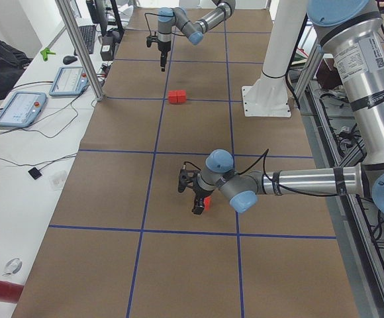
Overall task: Form red blocks into L shape at center
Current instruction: 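Raise the right gripper away while the left arm reaches toward the edge cube, then grasp the red cube near the table edge with the left gripper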
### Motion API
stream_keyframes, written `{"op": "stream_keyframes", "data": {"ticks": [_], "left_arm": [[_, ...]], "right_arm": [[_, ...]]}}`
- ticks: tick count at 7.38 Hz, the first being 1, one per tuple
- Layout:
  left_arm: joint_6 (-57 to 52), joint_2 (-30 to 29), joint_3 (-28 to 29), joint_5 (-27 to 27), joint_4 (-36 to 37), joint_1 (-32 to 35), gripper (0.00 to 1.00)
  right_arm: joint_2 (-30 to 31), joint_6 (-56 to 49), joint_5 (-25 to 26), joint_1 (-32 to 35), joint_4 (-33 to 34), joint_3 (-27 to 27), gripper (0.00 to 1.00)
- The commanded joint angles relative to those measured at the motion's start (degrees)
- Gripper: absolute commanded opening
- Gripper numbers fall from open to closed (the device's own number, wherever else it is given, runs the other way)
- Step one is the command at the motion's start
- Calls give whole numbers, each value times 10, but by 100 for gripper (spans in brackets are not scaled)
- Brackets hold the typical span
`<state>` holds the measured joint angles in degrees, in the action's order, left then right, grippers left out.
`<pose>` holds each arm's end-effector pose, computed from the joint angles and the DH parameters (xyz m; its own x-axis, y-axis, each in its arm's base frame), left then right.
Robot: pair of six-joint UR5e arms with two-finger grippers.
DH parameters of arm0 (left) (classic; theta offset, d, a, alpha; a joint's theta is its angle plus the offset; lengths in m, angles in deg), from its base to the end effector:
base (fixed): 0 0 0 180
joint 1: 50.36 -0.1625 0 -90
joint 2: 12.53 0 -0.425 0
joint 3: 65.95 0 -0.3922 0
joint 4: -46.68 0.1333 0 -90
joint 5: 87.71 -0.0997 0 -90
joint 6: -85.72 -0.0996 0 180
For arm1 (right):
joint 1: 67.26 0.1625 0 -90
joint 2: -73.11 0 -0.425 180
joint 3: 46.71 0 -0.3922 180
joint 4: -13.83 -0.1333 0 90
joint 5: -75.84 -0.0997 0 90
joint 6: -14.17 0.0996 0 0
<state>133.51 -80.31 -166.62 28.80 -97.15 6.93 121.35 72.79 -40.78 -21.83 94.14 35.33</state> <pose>0.1183 -0.3486 0.6333 0.6930 0.0335 -0.7202 0.1689 0.9636 0.2074 -0.4580 -0.5912 0.2573 0.6536 0.0002 0.7568 -0.0939 0.9923 0.0808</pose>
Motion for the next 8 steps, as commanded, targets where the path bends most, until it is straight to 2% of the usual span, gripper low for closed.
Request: {"op": "stream_keyframes", "data": {"ticks": [1,8], "left_arm": [[4,-2,0,0,0,-25,100],[-1,-11,21,-3,1,-82,100]], "right_arm": [[2,-2,1,0,-3,-1,99],[1,-5,-1,0,-3,-1,99]]}}
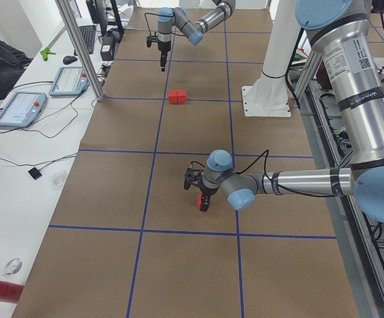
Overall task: Form red blocks into L shape at center
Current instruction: 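Grasp the red cube near the table edge with the left gripper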
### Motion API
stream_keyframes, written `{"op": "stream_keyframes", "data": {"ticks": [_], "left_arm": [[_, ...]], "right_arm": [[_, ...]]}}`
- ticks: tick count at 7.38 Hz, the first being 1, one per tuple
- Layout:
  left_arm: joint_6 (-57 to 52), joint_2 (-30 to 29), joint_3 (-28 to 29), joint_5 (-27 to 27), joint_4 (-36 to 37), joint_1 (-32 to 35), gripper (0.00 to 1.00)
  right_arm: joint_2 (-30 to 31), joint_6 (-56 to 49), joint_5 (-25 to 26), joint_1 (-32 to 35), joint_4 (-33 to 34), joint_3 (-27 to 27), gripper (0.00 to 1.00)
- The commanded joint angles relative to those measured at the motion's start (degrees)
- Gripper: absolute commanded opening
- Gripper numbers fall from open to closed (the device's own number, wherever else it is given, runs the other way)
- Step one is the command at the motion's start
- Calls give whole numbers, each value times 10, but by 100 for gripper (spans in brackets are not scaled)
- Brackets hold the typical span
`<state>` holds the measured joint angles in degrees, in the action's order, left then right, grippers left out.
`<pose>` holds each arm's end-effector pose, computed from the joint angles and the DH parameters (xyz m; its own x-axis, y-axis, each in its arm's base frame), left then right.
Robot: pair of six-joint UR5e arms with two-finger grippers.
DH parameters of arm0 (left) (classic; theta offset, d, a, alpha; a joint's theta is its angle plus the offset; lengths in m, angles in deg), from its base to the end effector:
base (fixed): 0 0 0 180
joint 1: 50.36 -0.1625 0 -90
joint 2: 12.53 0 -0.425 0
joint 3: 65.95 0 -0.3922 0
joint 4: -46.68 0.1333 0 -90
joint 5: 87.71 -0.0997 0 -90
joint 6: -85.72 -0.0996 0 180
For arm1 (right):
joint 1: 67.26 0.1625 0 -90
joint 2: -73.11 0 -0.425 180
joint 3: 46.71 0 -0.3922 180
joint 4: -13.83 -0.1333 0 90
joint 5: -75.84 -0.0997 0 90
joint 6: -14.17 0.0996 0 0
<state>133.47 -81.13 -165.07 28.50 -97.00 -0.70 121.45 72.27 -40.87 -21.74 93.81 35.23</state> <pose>0.1663 -0.3338 0.6427 0.6921 0.1170 -0.7123 0.0398 0.9791 0.1994 -0.4572 -0.5920 0.2586 0.6526 -0.0091 0.7576 -0.0886 0.9921 0.0883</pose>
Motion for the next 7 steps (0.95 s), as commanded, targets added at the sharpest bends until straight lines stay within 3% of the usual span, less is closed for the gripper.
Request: {"op": "stream_keyframes", "data": {"ticks": [1,4,6,7], "left_arm": [[0,-15,22,0,1,-10,100],[-1,-21,30,0,0,-12,100],[-2,-21,31,-1,0,-12,85],[-3,-21,31,-5,0,-12,65]], "right_arm": [[1,0,-1,0,0,1,99],[11,0,-1,0,-21,1,99],[11,1,-2,-1,-20,1,99],[11,0,-2,0,-21,1,99]]}}
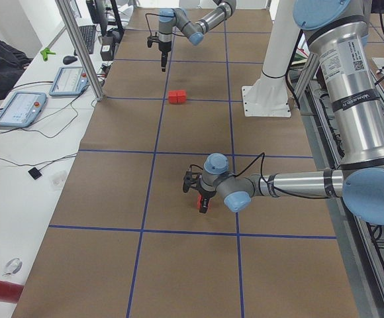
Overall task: Form red blocks into L shape at center
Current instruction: 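Grasp the red cube near the table edge with the left gripper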
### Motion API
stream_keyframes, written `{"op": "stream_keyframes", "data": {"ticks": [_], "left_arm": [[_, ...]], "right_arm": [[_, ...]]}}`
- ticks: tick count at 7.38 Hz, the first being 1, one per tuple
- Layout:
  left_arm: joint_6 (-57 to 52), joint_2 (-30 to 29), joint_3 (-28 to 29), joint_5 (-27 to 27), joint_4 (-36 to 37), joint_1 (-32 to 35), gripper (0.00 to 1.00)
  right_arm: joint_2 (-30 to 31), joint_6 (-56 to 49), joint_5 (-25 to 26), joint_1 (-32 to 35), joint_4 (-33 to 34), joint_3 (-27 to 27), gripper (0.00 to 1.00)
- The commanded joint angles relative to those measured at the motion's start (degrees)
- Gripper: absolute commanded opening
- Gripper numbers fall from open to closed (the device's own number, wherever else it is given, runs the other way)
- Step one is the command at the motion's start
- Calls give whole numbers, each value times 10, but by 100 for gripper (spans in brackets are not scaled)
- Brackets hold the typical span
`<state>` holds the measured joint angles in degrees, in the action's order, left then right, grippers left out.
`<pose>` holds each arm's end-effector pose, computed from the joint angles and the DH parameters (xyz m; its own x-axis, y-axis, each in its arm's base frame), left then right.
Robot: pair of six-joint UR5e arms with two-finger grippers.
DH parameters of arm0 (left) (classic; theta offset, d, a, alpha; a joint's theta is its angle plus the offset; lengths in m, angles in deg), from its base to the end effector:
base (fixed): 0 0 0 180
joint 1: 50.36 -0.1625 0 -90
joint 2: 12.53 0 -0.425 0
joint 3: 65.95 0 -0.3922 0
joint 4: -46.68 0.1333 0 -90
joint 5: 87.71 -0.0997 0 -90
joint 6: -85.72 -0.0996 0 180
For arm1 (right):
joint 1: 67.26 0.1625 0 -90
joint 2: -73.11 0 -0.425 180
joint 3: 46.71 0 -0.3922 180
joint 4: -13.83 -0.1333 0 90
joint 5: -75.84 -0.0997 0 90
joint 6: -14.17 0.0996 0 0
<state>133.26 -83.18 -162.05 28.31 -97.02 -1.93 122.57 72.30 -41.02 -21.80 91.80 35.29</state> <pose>0.1817 -0.3399 0.6568 0.6989 0.1263 -0.7040 0.0158 0.9813 0.1917 -0.4563 -0.5896 0.2679 0.6427 -0.0185 0.7659 -0.0873 0.9914 0.0972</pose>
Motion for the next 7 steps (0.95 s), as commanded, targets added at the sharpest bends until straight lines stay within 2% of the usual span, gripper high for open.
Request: {"op": "stream_keyframes", "data": {"ticks": [1,2,3,4,5,6,7], "left_arm": [[-1,0,0,-4,0,-1,45],[-1,0,-2,-4,0,-1,17],[-3,3,-19,-4,1,3,0],[-1,5,-37,1,7,8,0],[0,-4,-77,4,77,29,0],[4,-42,-141,3,206,37,0],[30,-112,-180,1,351,41,0]], "right_arm": [[1,1,0,0,0,0,99],[1,0,0,1,-1,0,99],[0,0,0,1,-1,0,99],[0,1,-1,1,-1,2,99],[1,1,-3,2,-1,10,99],[9,0,-14,8,1,18,99],[33,-4,-19,19,2,41,99]]}}
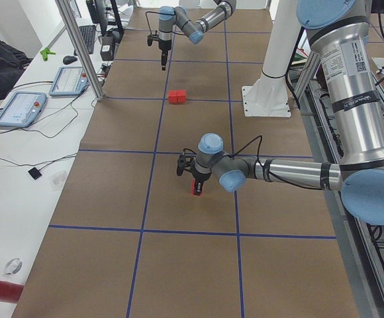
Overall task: Form red blocks into L shape at center
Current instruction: 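Lift the cube and carry it with the left gripper toward the pair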
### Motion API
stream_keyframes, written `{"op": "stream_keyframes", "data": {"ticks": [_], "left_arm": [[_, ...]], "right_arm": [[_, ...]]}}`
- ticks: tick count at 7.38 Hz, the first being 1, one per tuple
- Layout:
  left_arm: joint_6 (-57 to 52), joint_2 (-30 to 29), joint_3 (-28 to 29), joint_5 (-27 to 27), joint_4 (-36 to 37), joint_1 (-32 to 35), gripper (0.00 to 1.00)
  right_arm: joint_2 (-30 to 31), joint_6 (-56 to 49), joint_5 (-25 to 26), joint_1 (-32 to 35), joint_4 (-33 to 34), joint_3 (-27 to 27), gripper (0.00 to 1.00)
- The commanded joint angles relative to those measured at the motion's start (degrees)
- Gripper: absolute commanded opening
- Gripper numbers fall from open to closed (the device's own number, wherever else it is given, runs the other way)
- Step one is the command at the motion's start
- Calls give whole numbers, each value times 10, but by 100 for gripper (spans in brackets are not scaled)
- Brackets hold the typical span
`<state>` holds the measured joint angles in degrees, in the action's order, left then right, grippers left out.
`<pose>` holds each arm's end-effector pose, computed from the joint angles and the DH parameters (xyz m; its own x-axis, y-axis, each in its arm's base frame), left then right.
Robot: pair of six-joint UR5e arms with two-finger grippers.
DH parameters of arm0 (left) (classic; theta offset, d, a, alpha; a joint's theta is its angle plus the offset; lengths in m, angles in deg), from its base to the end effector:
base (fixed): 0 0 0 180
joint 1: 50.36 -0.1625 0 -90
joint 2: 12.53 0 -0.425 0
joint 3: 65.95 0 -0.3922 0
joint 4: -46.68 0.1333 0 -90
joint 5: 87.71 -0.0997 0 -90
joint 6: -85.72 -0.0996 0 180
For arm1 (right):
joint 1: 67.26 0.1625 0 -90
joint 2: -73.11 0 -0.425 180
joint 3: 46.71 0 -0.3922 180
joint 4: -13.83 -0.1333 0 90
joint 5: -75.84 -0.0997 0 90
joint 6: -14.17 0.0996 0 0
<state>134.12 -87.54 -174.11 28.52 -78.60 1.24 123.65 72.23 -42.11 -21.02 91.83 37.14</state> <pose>0.1880 -0.3809 0.5593 0.7172 0.0540 -0.6948 0.0751 0.9852 0.1540 -0.4427 -0.5875 0.2662 0.6284 -0.0195 0.7777 -0.0885 0.9914 0.0964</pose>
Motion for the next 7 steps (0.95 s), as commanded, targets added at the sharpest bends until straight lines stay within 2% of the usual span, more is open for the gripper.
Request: {"op": "stream_keyframes", "data": {"ticks": [1,2,3,5,7], "left_arm": [[85,-157,-60,-4,275,10,0],[119,-200,-57,-3,319,10,0],[166,-223,-44,-1,324,8,0],[320,-328,52,-1,324,6,0],[487,-406,103,1,325,-17,0]], "right_arm": [[45,-34,-9,25,3,44,99],[64,-61,-10,38,4,51,99],[77,-86,-13,51,4,52,99],[121,-134,-46,92,4,69,99],[174,-246,-96,149,0,73,99]]}}
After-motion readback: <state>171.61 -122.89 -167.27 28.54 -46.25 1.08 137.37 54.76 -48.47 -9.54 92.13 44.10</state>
